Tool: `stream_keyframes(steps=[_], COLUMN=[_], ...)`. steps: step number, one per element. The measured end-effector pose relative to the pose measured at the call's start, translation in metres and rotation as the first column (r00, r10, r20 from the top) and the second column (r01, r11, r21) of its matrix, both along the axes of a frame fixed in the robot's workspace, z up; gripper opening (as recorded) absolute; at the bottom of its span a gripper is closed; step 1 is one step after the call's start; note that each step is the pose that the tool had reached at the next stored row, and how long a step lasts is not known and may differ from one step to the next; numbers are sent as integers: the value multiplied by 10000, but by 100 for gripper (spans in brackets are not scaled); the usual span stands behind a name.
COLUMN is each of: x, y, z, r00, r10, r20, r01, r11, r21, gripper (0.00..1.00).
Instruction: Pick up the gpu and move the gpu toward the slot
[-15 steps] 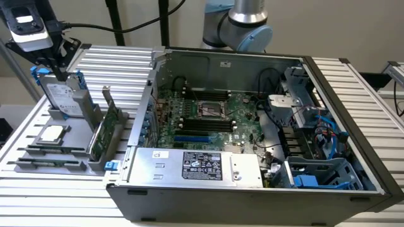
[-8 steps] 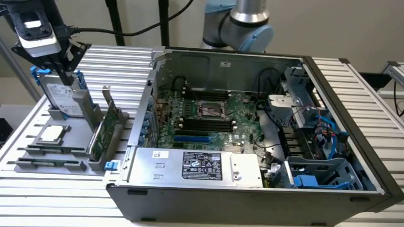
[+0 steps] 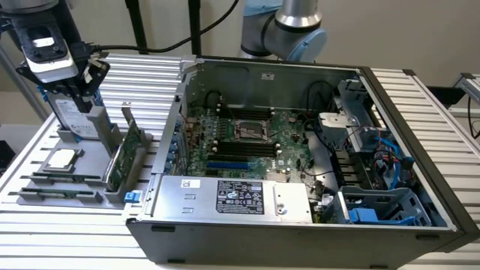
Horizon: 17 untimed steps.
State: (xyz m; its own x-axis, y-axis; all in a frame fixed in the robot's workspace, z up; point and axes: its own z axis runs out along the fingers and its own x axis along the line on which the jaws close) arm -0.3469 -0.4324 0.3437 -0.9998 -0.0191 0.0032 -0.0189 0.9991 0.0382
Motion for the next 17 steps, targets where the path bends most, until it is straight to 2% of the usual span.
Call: stream_keyframes(steps=[3, 5, 8, 11, 15, 16, 17], x=[56, 121, 231, 235, 235, 235, 235], y=[-63, -83, -89, -89, -89, -89, -89], z=[-40, -71, -125, -147, -147, -148, -147], r00=[10000, 10000, 10000, 10000, 10000, 10000, 10000], r10=[1, 0, 1, 0, 1, 0, 1], r20=[6, 11, 14, 16, 15, 16, 16], r01=[-1, 0, -1, 0, -1, 0, -1], r11=[10000, 10000, 10000, 10000, 10000, 10000, 10000], r21=[-2, -3, -12, -39, -48, -48, -48], gripper=[11, 11, 11, 11, 12, 18, 18])
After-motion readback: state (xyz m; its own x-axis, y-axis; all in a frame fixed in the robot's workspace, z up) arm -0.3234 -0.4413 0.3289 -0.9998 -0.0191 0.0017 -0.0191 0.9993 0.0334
